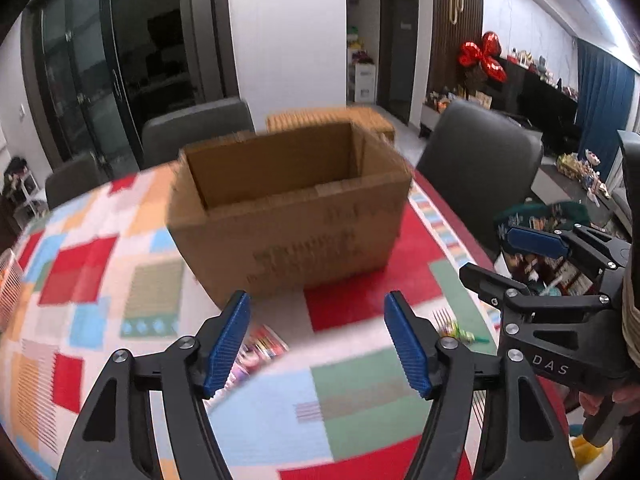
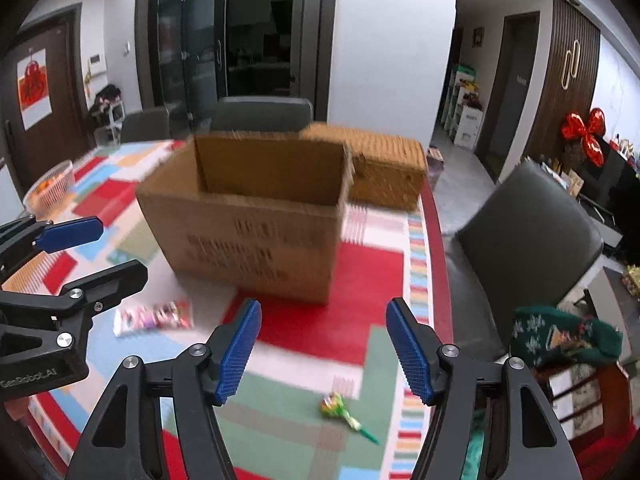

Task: Organize snacks
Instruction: 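Move both tools back over the lollipop and pink packet, then grasp the green lollipop with the right tool while the left tool grasps the pink Lotso packet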

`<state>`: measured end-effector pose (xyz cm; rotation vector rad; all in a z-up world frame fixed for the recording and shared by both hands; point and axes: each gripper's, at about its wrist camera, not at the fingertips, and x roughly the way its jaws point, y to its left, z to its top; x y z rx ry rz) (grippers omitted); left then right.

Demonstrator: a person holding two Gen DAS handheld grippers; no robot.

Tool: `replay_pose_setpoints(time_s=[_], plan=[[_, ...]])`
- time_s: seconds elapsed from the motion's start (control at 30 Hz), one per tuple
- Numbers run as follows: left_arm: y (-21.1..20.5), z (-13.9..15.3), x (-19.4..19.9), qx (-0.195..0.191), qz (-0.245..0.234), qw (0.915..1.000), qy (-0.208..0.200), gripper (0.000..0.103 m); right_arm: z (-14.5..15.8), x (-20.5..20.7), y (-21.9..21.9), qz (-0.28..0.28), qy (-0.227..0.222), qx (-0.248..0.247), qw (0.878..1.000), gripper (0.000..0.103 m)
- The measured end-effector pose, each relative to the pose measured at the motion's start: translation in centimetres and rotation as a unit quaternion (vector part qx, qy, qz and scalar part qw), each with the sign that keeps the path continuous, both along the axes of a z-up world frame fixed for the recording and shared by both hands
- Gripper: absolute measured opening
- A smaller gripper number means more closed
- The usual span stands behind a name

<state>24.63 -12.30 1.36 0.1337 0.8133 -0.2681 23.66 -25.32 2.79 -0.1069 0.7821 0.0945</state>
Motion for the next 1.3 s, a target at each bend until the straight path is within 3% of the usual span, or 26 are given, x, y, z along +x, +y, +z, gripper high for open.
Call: replay_pose_setpoints(time_s=[0.47, 0.83, 0.93, 1.1, 1.3], plan=[[-3.0, -9.4, 0.0, 0.041, -0.012, 0.9923, 0.117, 0.068, -9.9, -0.6, -2.2, 0.004, 0.121, -0.027, 0.992, 0.066], [-3.8, -11.3, 1.2, 0.052, -0.024, 0.9889, 0.137, 0.068, -13.5, 1.2, -2.9, -0.004, 0.154, -0.027, 0.988, 0.064], [-3.6, -11.4, 1.2, 0.048, -0.022, 0.9892, 0.137, 0.068, -13.4, 1.5, -2.7, -0.003, 0.155, -0.018, 0.988, 0.056], [-2.6, -11.1, 1.0, 0.036, -0.020, 0.9898, 0.136, 0.068, -13.3, 1.4, -2.3, -0.004, 0.163, 0.003, 0.987, 0.029], [-0.6, -10.2, 0.4, 0.023, -0.021, 0.9920, 0.122, 0.068, -12.5, 0.9, -0.7, -0.009, 0.160, 0.006, 0.987, 0.026]])
